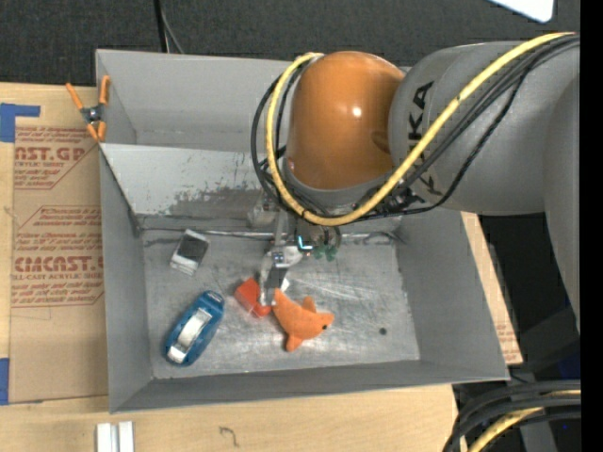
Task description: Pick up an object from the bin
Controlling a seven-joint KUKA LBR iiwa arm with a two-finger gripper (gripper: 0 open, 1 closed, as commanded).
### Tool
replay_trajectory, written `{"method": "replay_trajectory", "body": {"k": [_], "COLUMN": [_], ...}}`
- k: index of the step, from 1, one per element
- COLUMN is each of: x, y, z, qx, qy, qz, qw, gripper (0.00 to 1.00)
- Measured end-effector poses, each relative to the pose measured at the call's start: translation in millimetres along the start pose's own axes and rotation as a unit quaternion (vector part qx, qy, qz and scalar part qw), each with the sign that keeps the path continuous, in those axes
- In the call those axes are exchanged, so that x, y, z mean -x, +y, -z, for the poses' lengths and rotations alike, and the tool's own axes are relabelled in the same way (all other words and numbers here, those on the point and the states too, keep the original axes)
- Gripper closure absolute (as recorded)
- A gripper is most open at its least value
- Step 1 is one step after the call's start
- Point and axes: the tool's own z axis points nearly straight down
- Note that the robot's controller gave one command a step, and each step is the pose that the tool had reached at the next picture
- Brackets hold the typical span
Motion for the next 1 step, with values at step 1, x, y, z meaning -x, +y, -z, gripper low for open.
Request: {"method": "replay_trajectory", "body": {"k": [1], "x": [1.6], "y": [-0.7], "z": [4.7], "qx": [0.000], "qy": [-0.0040], "qz": [-0.001], "qw": [1.0000], "gripper": [0.00]}}
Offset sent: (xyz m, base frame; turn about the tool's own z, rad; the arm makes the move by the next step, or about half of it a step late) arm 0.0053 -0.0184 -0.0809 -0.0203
